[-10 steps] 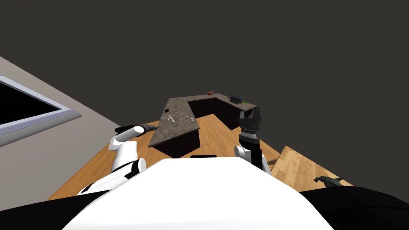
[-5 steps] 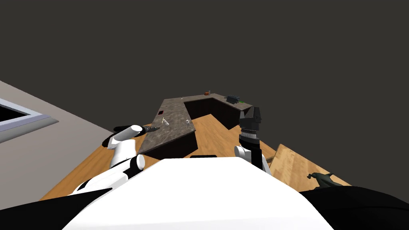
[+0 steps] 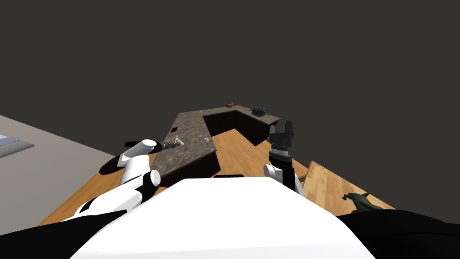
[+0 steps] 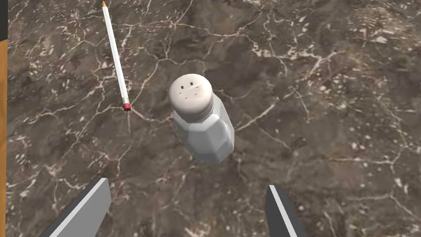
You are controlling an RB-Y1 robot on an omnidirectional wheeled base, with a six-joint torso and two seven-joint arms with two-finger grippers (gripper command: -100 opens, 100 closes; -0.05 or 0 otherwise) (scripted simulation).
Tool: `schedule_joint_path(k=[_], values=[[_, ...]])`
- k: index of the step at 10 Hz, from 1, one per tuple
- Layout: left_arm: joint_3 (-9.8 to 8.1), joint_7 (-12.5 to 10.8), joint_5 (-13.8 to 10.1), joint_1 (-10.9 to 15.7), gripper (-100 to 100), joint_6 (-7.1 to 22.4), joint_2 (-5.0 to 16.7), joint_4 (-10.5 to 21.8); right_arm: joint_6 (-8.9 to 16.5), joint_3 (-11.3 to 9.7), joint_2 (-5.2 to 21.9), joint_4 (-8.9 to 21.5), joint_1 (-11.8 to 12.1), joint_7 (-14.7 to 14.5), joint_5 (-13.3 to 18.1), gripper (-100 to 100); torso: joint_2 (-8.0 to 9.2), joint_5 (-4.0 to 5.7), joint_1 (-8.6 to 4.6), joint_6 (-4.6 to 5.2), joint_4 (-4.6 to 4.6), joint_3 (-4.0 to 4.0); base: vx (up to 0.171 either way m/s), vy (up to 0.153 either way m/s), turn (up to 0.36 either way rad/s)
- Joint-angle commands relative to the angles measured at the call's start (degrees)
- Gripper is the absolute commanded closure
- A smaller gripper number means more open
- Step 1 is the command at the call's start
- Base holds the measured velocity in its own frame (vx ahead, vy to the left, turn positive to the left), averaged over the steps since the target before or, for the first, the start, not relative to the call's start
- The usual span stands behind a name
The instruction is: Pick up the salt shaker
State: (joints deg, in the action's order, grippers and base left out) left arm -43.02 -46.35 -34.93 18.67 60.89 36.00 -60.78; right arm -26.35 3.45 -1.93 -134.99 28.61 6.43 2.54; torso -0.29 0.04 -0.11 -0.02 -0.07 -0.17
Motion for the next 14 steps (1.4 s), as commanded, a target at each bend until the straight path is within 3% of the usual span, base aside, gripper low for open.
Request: schedule_joint_path(k=[1, 2, 3, 4, 5, 9, 10, 11, 14], values=[[-0.42, -1.2, -1.0, 0.9, -100, 1.8, 1.3, 1.9, 0.0, 0.0, 0.0, 0.0, 0.0, 0.0, 0.0, 0, 0.0, 0.0, 0.0, 0.0, 0.0, 0.0, 0.092, -0.014, -0.077], [-0.74, -1.9, -1.7, 1.6, -100, 2.9, 2.6, 3.2, 0.0, 0.0, 0.0, 0.0, 0.0, 0.0, 0.0, 0, 0.0, -0.01, 0.03, -0.01, 0.0, 0.0, 0.102, 0.021, -0.096], [-0.5, -1.4, -1.2, 1.3, -100, 2.1, 1.9, 2.6, 0.0, 0.0, 0.0, 0.0, 0.0, 0.0, 0.0, 0, -0.04, -0.02, 0.15, -0.01, -0.01, -0.02, 0.048, 0.018, -0.024], [-0.53, -1.6, -1.3, 1.4, 0, 2.3, 2.0, 2.7, 0.0, 0.0, 0.0, 0.0, 0.0, 0.0, 0.0, 0, 0.12, -0.05, 0.15, -0.04, 0.01, 0.06, 0.009, 0.002, 0.003], [-0.29, -3.1, 0.3, 2.2, -100, 0.3, 1.8, 4.3, 0.0, 0.0, 0.0, 0.0, 0.0, 0.0, 0.0, 0, 0.26, -0.03, 0.11, -0.04, 0.05, 0.14, -0.041, 0.038, -0.24], [0.18, -6.3, 3.4, 3.8, -100, -3.5, 1.3, 7.5, 0.0, 0.0, 0.0, 0.0, 0.0, 0.0, 0.0, 0, 0.85, -0.11, 0.45, -0.02, 0.19, 0.49, -0.118, 0.09, -0.19], [0.13, -5.8, 3.0, 3.6, -100, -2.9, 1.4, 7.0, 0.0, 0.0, 0.0, 0.0, 0.0, 0.0, 0.0, 0, 0.77, -0.09, 0.37, -0.06, 0.17, 0.45, -0.038, 0.026, -0.016], [0.15, -6.0, 3.1, 3.6, 100, -3.1, 1.4, 7.0, 0.0, 0.0, 0.0, 0.0, 0.0, 0.0, 0.0, 0, 0.58, -0.07, 0.25, -0.08, 0.14, 0.35, -0.008, 0.006, 0.003], [0.13, -6.0, 3.0, 3.6, 100, -3.0, 1.4, 7.0, 0.0, 0.0, 0.0, 0.0, 0.0, 0.0, 0.0, 0, 0.34, -0.04, 0.12, -0.07, 0.05, 0.18, 0.0, 0.0, 0.0]])
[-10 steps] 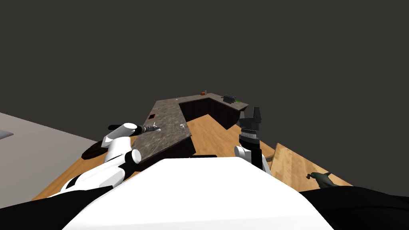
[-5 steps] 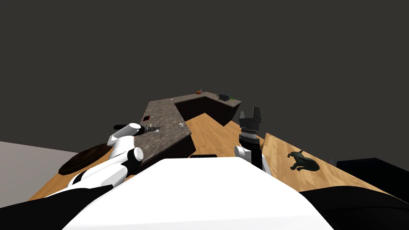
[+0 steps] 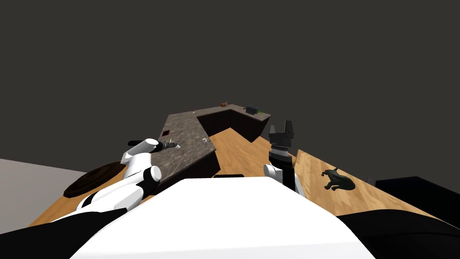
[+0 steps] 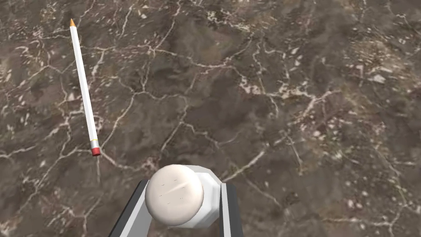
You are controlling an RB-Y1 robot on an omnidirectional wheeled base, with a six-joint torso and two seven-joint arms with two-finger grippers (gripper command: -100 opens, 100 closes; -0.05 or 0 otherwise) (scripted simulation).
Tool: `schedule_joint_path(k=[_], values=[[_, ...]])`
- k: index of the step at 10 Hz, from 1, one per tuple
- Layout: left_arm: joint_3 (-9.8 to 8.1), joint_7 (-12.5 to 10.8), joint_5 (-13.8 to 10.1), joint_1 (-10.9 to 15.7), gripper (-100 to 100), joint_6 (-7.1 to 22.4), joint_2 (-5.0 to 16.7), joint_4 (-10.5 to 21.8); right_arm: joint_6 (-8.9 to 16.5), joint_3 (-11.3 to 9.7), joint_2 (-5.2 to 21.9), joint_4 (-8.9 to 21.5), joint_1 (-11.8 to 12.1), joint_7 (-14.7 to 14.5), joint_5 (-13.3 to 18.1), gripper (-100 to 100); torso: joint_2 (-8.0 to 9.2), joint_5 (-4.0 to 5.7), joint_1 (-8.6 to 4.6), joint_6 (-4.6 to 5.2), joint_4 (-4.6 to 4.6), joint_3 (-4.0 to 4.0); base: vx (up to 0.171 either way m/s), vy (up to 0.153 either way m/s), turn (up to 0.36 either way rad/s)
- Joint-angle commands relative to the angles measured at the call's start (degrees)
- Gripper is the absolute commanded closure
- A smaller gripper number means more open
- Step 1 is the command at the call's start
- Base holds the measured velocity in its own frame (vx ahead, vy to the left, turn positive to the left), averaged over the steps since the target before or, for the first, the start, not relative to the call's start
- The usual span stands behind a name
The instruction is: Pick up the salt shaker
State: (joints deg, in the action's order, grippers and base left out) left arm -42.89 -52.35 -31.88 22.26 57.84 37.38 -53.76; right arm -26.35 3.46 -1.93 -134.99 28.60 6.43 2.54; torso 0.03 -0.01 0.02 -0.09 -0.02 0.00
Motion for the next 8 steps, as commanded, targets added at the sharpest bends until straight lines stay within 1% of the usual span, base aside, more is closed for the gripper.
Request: schedule_joint_path(k=[1, 2, 3, 4, 5, 6, 7, 8], values=[[0.0, 0.0, 0.0, 0.0, 100, 0.0, 0.0, 0.0, 0.0, 0.0, 0.0, 0.0, 0.0, 0.0, 0.0, 0, 0.0, 0.0, 0.0, 0.0, 0.0, 0.0, 0.0, 0.0, 0.0], [0.0, 0.0, 0.0, 0.0, 0, 0.0, 0.0, 0.0, 0.0, 0.0, 0.0, 0.0, 0.0, 0.0, 0.0, 0, -0.01, 0.0, 0.0, 0.0, 0.0, 0.0, 0.0, 0.0, 0.0], [-0.18, 1.3, -1.2, -0.6, 100, 1.4, 0.2, -1.1, 0.0, 0.0, 0.0, 0.0, 0.0, 0.0, 0.0, 0, -0.01, 0.0, 0.01, 0.0, 0.0, 0.0, 0.081, -0.061, 0.247], [-0.34, 2.4, -2.2, -1.1, 100, 2.7, 0.3, -2.2, 0.0, 0.0, 0.0, 0.0, 0.0, 0.0, 0.0, 0, -0.18, 0.04, -0.16, -0.17, -0.03, -0.09, 0.145, -0.117, 0.274], [-0.42, 2.9, -2.8, -1.4, 100, 3.4, 0.4, -2.7, 0.0, 0.0, 0.0, 0.0, 0.0, 0.0, 0.0, 0, -0.37, 0.08, -0.37, -0.09, -0.07, -0.2, 0.12, -0.09, 0.165], [-0.57, 3.9, -3.8, -1.9, 100, 4.7, 0.6, -3.8, 0.0, 0.0, 0.0, 0.0, 0.0, 0.0, 0.0, 0, -0.41, 0.08, -0.36, 0.0, -0.08, -0.23, 0.105, -0.063, 0.173], [-0.51, 3.2, -3.2, -1.7, 100, 3.8, 0.4, -3.3, 0.0, 0.0, 0.0, 0.0, 0.0, 0.0, 0.0, 0, -0.4, 0.08, -0.28, -0.01, -0.07, -0.22, 0.047, -0.03, 0.048], [-0.54, 3.3, -3.3, -1.8, 0, 4.1, 0.5, -3.4, 0.0, 0.0, 0.0, 0.0, 0.0, 0.0, 0.0, 0, -0.26, 0.04, -0.15, 0.07, -0.06, -0.16, 0.007, -0.007, -0.008]])
